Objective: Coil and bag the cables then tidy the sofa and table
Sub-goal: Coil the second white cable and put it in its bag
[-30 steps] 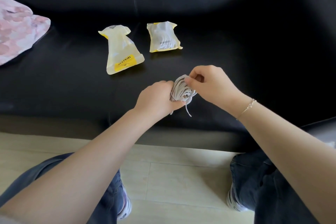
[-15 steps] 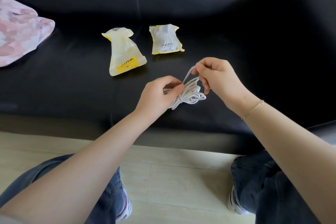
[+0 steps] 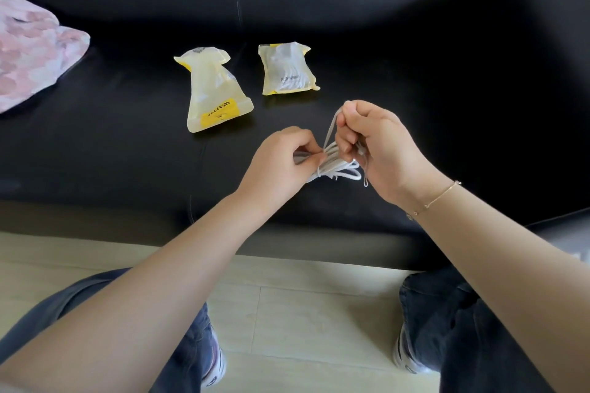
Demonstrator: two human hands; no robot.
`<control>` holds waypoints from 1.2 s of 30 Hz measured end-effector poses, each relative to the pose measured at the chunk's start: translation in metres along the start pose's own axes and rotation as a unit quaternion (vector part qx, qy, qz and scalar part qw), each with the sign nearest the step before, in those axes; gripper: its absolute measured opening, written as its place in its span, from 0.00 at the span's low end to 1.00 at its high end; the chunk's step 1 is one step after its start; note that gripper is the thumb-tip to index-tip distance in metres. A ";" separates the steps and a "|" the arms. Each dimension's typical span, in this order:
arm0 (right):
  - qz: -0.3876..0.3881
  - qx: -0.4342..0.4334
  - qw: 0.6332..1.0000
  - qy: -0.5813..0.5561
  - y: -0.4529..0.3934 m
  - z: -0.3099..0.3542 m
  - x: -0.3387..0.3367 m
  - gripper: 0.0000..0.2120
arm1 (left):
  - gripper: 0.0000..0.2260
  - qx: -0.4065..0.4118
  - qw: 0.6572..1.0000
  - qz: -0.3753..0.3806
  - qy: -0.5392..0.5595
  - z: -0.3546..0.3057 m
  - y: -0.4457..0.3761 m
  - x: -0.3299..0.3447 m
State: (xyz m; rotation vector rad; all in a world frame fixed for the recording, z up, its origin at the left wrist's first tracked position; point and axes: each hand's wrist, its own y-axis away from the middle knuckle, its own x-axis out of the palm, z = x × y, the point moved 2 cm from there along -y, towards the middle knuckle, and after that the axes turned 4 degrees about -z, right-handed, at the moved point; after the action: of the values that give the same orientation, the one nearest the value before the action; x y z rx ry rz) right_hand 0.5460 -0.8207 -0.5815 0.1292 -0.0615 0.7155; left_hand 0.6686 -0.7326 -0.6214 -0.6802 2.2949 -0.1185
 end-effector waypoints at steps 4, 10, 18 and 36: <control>0.006 -0.029 0.999 0.035 0.004 -0.003 0.004 0.15 | 0.04 0.016 0.998 -0.018 -0.052 -0.001 0.002 0.003; -0.004 -0.030 0.985 0.172 -0.007 0.001 -0.007 0.15 | 0.07 0.044 0.986 0.020 -0.161 0.001 0.013 0.007; 0.016 0.016 0.994 0.106 -0.005 0.006 -0.012 0.13 | 0.17 0.005 0.963 0.083 -0.255 0.012 0.017 0.005; 0.099 0.205 0.939 0.258 -0.002 -0.027 -0.009 0.09 | 0.12 -0.323 0.915 -0.056 0.234 0.012 -0.006 -0.017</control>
State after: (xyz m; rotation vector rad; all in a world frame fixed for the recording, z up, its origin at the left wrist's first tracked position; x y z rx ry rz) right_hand 0.5404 -0.8242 -0.6092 0.3327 0.5886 0.9391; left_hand 0.6895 -0.7276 -0.6175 -1.2257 2.7686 0.5037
